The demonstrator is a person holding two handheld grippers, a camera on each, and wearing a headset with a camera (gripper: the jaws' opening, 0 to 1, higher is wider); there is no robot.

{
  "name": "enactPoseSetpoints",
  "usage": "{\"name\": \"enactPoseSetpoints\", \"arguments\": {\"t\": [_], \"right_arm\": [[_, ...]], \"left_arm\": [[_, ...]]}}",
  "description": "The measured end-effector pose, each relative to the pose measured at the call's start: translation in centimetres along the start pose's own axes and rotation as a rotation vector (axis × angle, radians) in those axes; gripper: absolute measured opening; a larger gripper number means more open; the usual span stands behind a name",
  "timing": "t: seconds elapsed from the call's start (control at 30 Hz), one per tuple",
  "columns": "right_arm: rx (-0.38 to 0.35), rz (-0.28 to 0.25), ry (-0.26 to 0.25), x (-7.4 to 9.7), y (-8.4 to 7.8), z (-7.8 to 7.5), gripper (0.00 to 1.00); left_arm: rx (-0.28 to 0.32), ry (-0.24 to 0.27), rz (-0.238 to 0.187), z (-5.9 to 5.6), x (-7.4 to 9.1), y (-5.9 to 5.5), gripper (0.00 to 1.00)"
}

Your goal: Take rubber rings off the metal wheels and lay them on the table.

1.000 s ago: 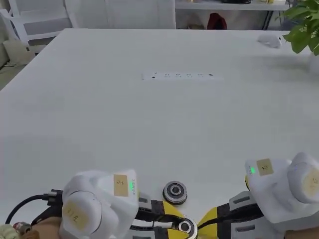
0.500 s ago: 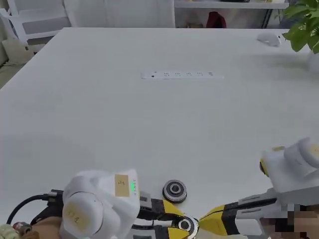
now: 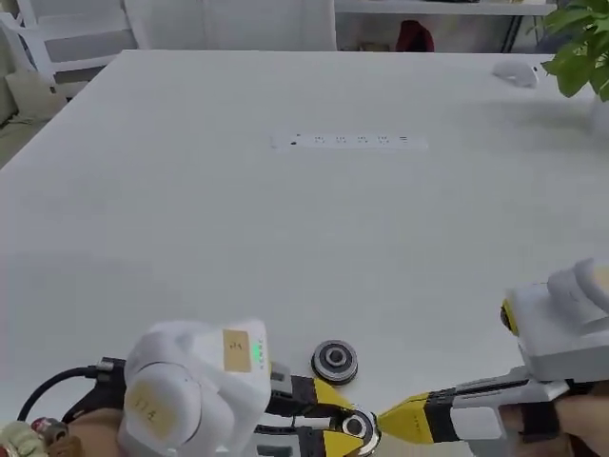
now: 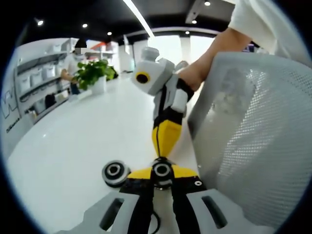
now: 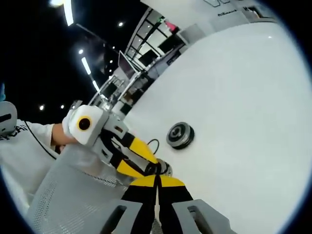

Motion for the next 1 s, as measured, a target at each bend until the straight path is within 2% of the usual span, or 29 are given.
{"name": "enactPoseSetpoints", "arguments": {"t": [0.1,0.37,0.77,0.87,0.9,0.93,1.0], "right_arm": [[0.008,0.012,0.007,-0.1,0.0,0.2,0.00],[-0.003,0.005,0.015,-0.3,0.2,0.3,0.00],[-0.049,-0.012,0.057,-0.3,0.3,0.7,0.00],[-0.101,-0.040,0.118,-0.3,0.6,1.2,0.00],[-0.114,-0.066,0.137,-0.2,0.9,1.4,0.00],[-0.092,-0.036,0.111,-0.2,0.6,1.0,0.00],[-0.099,-0.041,0.109,-0.2,0.6,0.9,0.00]], "left_arm": [[-0.003,-0.001,-0.001,-0.1,-0.1,0.0,0.14],[-0.003,0.007,-0.001,0.0,-0.1,0.0,0.14],[-0.002,0.003,-0.007,0.1,-0.1,0.0,0.14],[0.000,0.003,-0.010,0.0,-0.1,0.0,0.14],[0.000,0.002,-0.011,0.0,-0.2,0.0,0.14],[-0.001,0.002,-0.011,0.0,-0.2,0.0,0.14],[0.000,0.004,-0.011,0.0,-0.2,0.1,0.14]]}}
Point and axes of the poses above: the centre of the closed fingertips' face, and the gripper's own axes: x roughly backward along the fingers, z roughly to its left, y roughly out of its top, the point moved 6 cm from there along x, roughly backward along the fingers, and after that the axes turned 6 degrees about -y, right-handed, at the moved point
